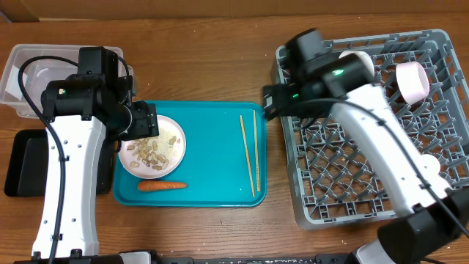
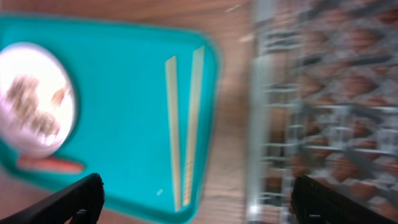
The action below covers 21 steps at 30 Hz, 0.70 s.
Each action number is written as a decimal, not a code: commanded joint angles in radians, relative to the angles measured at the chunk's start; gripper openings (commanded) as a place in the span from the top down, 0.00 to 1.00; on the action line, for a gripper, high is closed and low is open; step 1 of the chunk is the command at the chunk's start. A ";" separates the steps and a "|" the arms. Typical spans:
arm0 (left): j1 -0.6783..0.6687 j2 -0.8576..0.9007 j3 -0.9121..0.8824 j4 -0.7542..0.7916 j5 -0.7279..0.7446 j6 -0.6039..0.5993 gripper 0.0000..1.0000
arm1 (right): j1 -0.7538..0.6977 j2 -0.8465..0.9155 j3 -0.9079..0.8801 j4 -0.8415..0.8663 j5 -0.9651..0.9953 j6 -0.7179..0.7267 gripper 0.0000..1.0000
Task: Sort waste into correct bins and load items into the dishwasher
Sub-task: 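Move the right gripper to the chopsticks on the tray and grasp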
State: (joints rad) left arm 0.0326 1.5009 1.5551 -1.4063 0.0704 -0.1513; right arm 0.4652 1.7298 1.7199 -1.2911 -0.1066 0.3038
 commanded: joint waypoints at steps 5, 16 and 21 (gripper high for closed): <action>0.000 0.000 0.010 -0.002 0.005 -0.007 0.21 | 0.142 0.117 0.001 0.034 -0.025 -0.012 0.02; 0.000 0.000 0.010 -0.005 0.005 -0.007 0.21 | 0.178 0.318 0.001 0.124 -0.068 0.015 0.00; 0.000 0.000 0.010 -0.005 0.005 -0.007 0.21 | 0.184 0.401 0.001 0.154 -0.067 0.034 0.07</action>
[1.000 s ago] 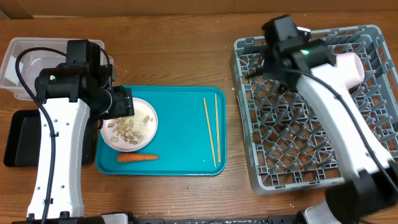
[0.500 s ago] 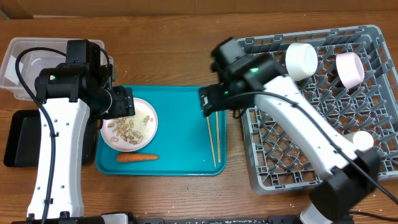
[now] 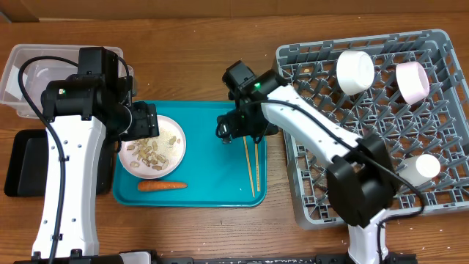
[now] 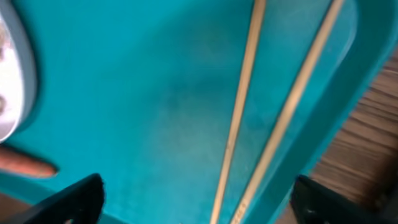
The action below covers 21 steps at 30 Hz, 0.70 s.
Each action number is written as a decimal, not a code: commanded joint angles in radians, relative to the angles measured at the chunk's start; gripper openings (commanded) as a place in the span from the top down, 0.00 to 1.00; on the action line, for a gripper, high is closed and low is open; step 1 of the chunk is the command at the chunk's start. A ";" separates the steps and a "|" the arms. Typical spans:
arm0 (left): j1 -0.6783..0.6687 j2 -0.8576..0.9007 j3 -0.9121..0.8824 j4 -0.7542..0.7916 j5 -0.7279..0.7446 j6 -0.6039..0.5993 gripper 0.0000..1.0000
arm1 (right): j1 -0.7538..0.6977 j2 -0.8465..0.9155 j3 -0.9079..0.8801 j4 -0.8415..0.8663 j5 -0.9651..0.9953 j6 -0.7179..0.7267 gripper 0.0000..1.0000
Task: Sort waste into correct bins and load items into the dishwasher
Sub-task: 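Move the right gripper to the chopsticks on the tray and grasp, then carry the chopstick right and drop it along the rack's left edge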
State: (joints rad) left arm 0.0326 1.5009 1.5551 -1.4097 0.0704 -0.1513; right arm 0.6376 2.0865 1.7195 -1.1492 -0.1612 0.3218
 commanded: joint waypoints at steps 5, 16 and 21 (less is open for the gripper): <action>0.000 0.000 0.010 0.000 0.008 -0.007 0.21 | 0.023 0.101 0.001 0.031 0.004 0.027 0.17; 0.000 0.000 0.010 0.000 0.008 -0.007 0.21 | 0.037 0.198 0.001 0.026 0.039 0.079 0.44; 0.000 0.000 0.010 0.000 0.008 -0.007 0.21 | 0.037 0.213 0.001 0.015 0.041 0.080 0.72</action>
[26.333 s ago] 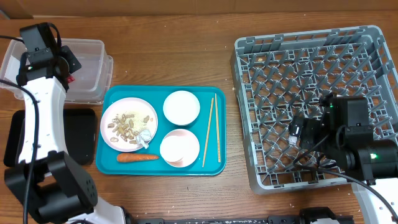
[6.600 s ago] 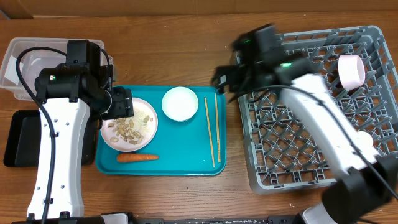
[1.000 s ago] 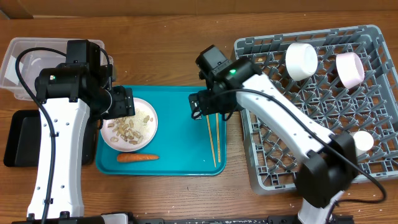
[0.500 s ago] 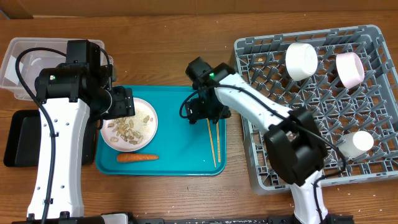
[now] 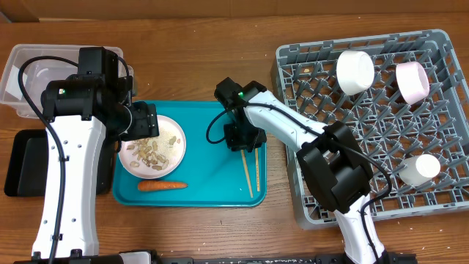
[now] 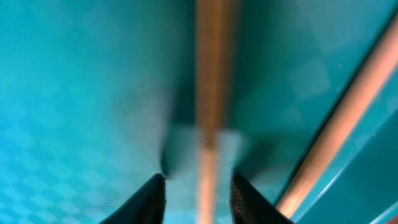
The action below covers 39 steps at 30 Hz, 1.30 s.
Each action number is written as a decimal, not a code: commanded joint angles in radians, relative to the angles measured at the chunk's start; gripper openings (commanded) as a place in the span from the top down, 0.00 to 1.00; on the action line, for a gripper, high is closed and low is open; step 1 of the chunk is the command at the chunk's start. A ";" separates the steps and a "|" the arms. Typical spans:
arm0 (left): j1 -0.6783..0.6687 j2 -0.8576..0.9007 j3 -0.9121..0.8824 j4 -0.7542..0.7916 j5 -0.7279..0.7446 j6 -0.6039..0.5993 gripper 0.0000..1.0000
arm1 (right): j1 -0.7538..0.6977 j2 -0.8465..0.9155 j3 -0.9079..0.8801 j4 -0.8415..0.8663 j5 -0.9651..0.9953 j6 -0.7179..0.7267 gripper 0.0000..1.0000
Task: Sort waste into correct bins and load items into the dishwasher
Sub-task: 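Carry the chopstick right and drop it along the rack's left edge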
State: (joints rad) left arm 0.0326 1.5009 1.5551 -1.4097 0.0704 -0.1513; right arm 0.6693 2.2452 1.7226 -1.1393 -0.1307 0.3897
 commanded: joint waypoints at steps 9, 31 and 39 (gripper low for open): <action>0.000 0.000 0.010 0.000 0.008 -0.007 0.21 | 0.006 0.055 -0.002 0.004 0.008 0.053 0.94; 0.000 0.000 0.010 -0.004 0.008 -0.007 0.21 | -0.145 -0.319 0.131 -0.288 0.292 -0.073 0.96; 0.000 0.000 0.010 -0.009 0.008 -0.006 0.21 | -0.260 -0.320 0.046 -0.357 0.295 -0.201 0.96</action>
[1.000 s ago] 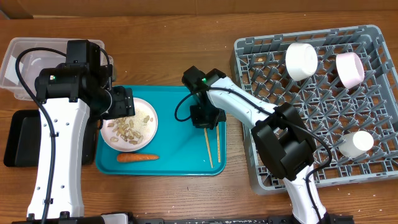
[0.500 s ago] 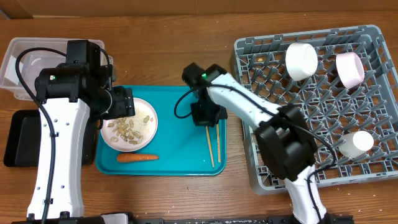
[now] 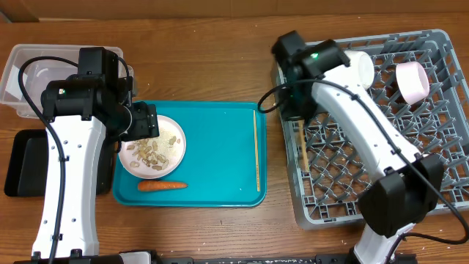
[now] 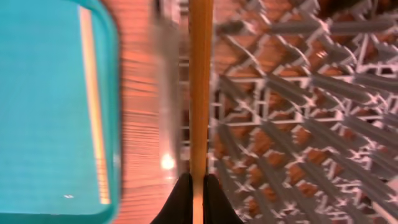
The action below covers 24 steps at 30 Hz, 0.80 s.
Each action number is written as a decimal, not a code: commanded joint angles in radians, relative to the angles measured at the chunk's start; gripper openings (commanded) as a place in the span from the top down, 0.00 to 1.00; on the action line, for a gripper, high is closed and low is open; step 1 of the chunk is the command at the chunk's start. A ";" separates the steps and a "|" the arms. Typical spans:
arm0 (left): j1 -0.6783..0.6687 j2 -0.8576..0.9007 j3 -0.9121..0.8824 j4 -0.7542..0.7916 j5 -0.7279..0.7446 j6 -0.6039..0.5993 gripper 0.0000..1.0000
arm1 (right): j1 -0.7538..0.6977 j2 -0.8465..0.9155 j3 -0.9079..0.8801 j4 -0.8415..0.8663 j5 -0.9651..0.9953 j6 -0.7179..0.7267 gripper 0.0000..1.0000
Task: Sort waste into correct bins and load items into the dishwasher
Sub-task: 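Carry the chopstick right and drop it along the rack's left edge, then return the right gripper to the tray and grasp the remaining chopstick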
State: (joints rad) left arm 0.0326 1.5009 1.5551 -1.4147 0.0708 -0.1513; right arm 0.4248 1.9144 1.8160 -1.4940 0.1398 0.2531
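My right gripper is shut on one wooden chopstick, held over the left edge of the grey dish rack. The second chopstick lies along the right side of the teal tray. On the tray sit a white plate of food scraps and a carrot. My left gripper hovers at the plate's upper left rim; its jaws are hidden from the overhead camera.
A clear plastic bin and a black bin stand at the far left. In the rack are a white cup, a pink cup and another white cup at the right edge.
The right gripper was down on the tray around a chopstick. Now it holds that chopstick over the rack's left edge, and one chopstick is left on the tray. The left arm has not moved.
The right gripper was open over the gap between tray and rack, with both chopsticks on the tray. It then stood lower over the chopsticks, then closed in around the left one. Now that chopstick hangs in its grip over the rack.
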 commanded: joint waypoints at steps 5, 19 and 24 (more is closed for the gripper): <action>0.000 0.000 0.010 -0.003 0.007 -0.006 0.21 | -0.020 0.010 -0.148 0.033 0.023 -0.068 0.96; 0.000 0.000 0.010 -0.003 0.007 -0.006 0.21 | -0.015 0.010 -0.244 0.124 -0.003 -0.067 0.75; 0.000 0.000 0.010 -0.005 0.007 -0.006 0.21 | -0.014 -0.018 -0.224 0.121 -0.021 -0.032 0.70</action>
State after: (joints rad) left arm 0.0326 1.5009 1.5551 -1.4174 0.0708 -0.1513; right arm 0.4065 1.9232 1.5761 -1.3731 0.1295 0.1883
